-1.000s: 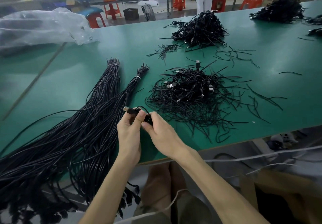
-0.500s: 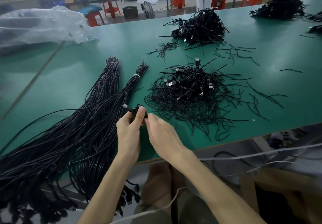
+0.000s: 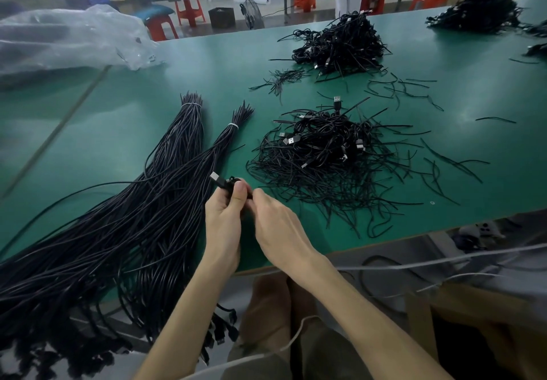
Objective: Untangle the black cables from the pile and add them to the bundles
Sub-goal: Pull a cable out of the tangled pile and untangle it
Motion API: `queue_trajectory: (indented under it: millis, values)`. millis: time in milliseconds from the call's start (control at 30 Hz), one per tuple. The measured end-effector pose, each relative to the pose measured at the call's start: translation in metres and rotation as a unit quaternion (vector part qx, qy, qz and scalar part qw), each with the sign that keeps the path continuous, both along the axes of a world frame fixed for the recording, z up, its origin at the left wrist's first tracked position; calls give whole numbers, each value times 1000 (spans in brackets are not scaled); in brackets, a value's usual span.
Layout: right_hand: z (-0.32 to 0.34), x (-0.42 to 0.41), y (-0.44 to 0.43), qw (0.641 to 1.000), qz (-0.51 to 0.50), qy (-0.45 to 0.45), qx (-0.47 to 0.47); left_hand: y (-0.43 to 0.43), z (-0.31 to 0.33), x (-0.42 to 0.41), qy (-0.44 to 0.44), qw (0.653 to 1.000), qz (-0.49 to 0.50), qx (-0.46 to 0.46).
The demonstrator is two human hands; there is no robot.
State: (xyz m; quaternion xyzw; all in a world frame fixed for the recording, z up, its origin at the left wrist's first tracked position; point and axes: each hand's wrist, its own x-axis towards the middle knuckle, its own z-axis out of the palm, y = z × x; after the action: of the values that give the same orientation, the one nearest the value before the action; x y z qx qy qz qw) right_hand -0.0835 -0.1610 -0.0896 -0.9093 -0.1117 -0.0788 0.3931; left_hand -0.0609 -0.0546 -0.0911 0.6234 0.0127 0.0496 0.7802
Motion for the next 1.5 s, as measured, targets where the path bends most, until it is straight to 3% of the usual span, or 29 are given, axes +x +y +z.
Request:
queue_trajectory:
  millis: [133,300,400,433,467,533,567,633,700,900,1067,1200,1333,1400,1500]
  values:
    - [3,1,-3,999,-2,18,28,0,3,0,16,1000,-6,-1]
    - [3,5,-5,998,-8,34,47,12,17,7,22,998,-6,63]
    - [5,8,-9,997,-2,58,51,34,34,13,-71,980,33,185]
    - [6,10,-11,996,2,68,49,41,41,15,-139,951,40,272]
    - [8,11,-13,996,6,76,47,48,46,17,-218,896,42,385]
    - [14,14,-19,996,12,80,34,53,54,21,-353,730,9,585]
    - [18,15,-21,997,18,77,26,52,55,21,-387,662,-25,641]
    - [27,17,-27,997,30,68,19,48,50,21,-401,588,-89,697]
    - [33,16,-32,997,38,62,14,46,45,21,-402,567,-121,708]
    - [30,10,-39,995,47,88,30,43,41,23,-349,607,-179,691]
    - [26,11,-39,992,47,110,47,39,34,23,-317,646,-165,675]
    - [37,24,-48,996,-8,63,55,39,22,35,-196,725,-93,654]
    - [47,38,-71,986,-161,-44,0,47,14,49,-97,838,-44,535]
    - [48,44,-81,971,-212,-95,-53,50,13,53,-91,864,-40,494]
    - [43,50,-84,976,-208,-58,35,48,10,57,-80,897,-45,431]
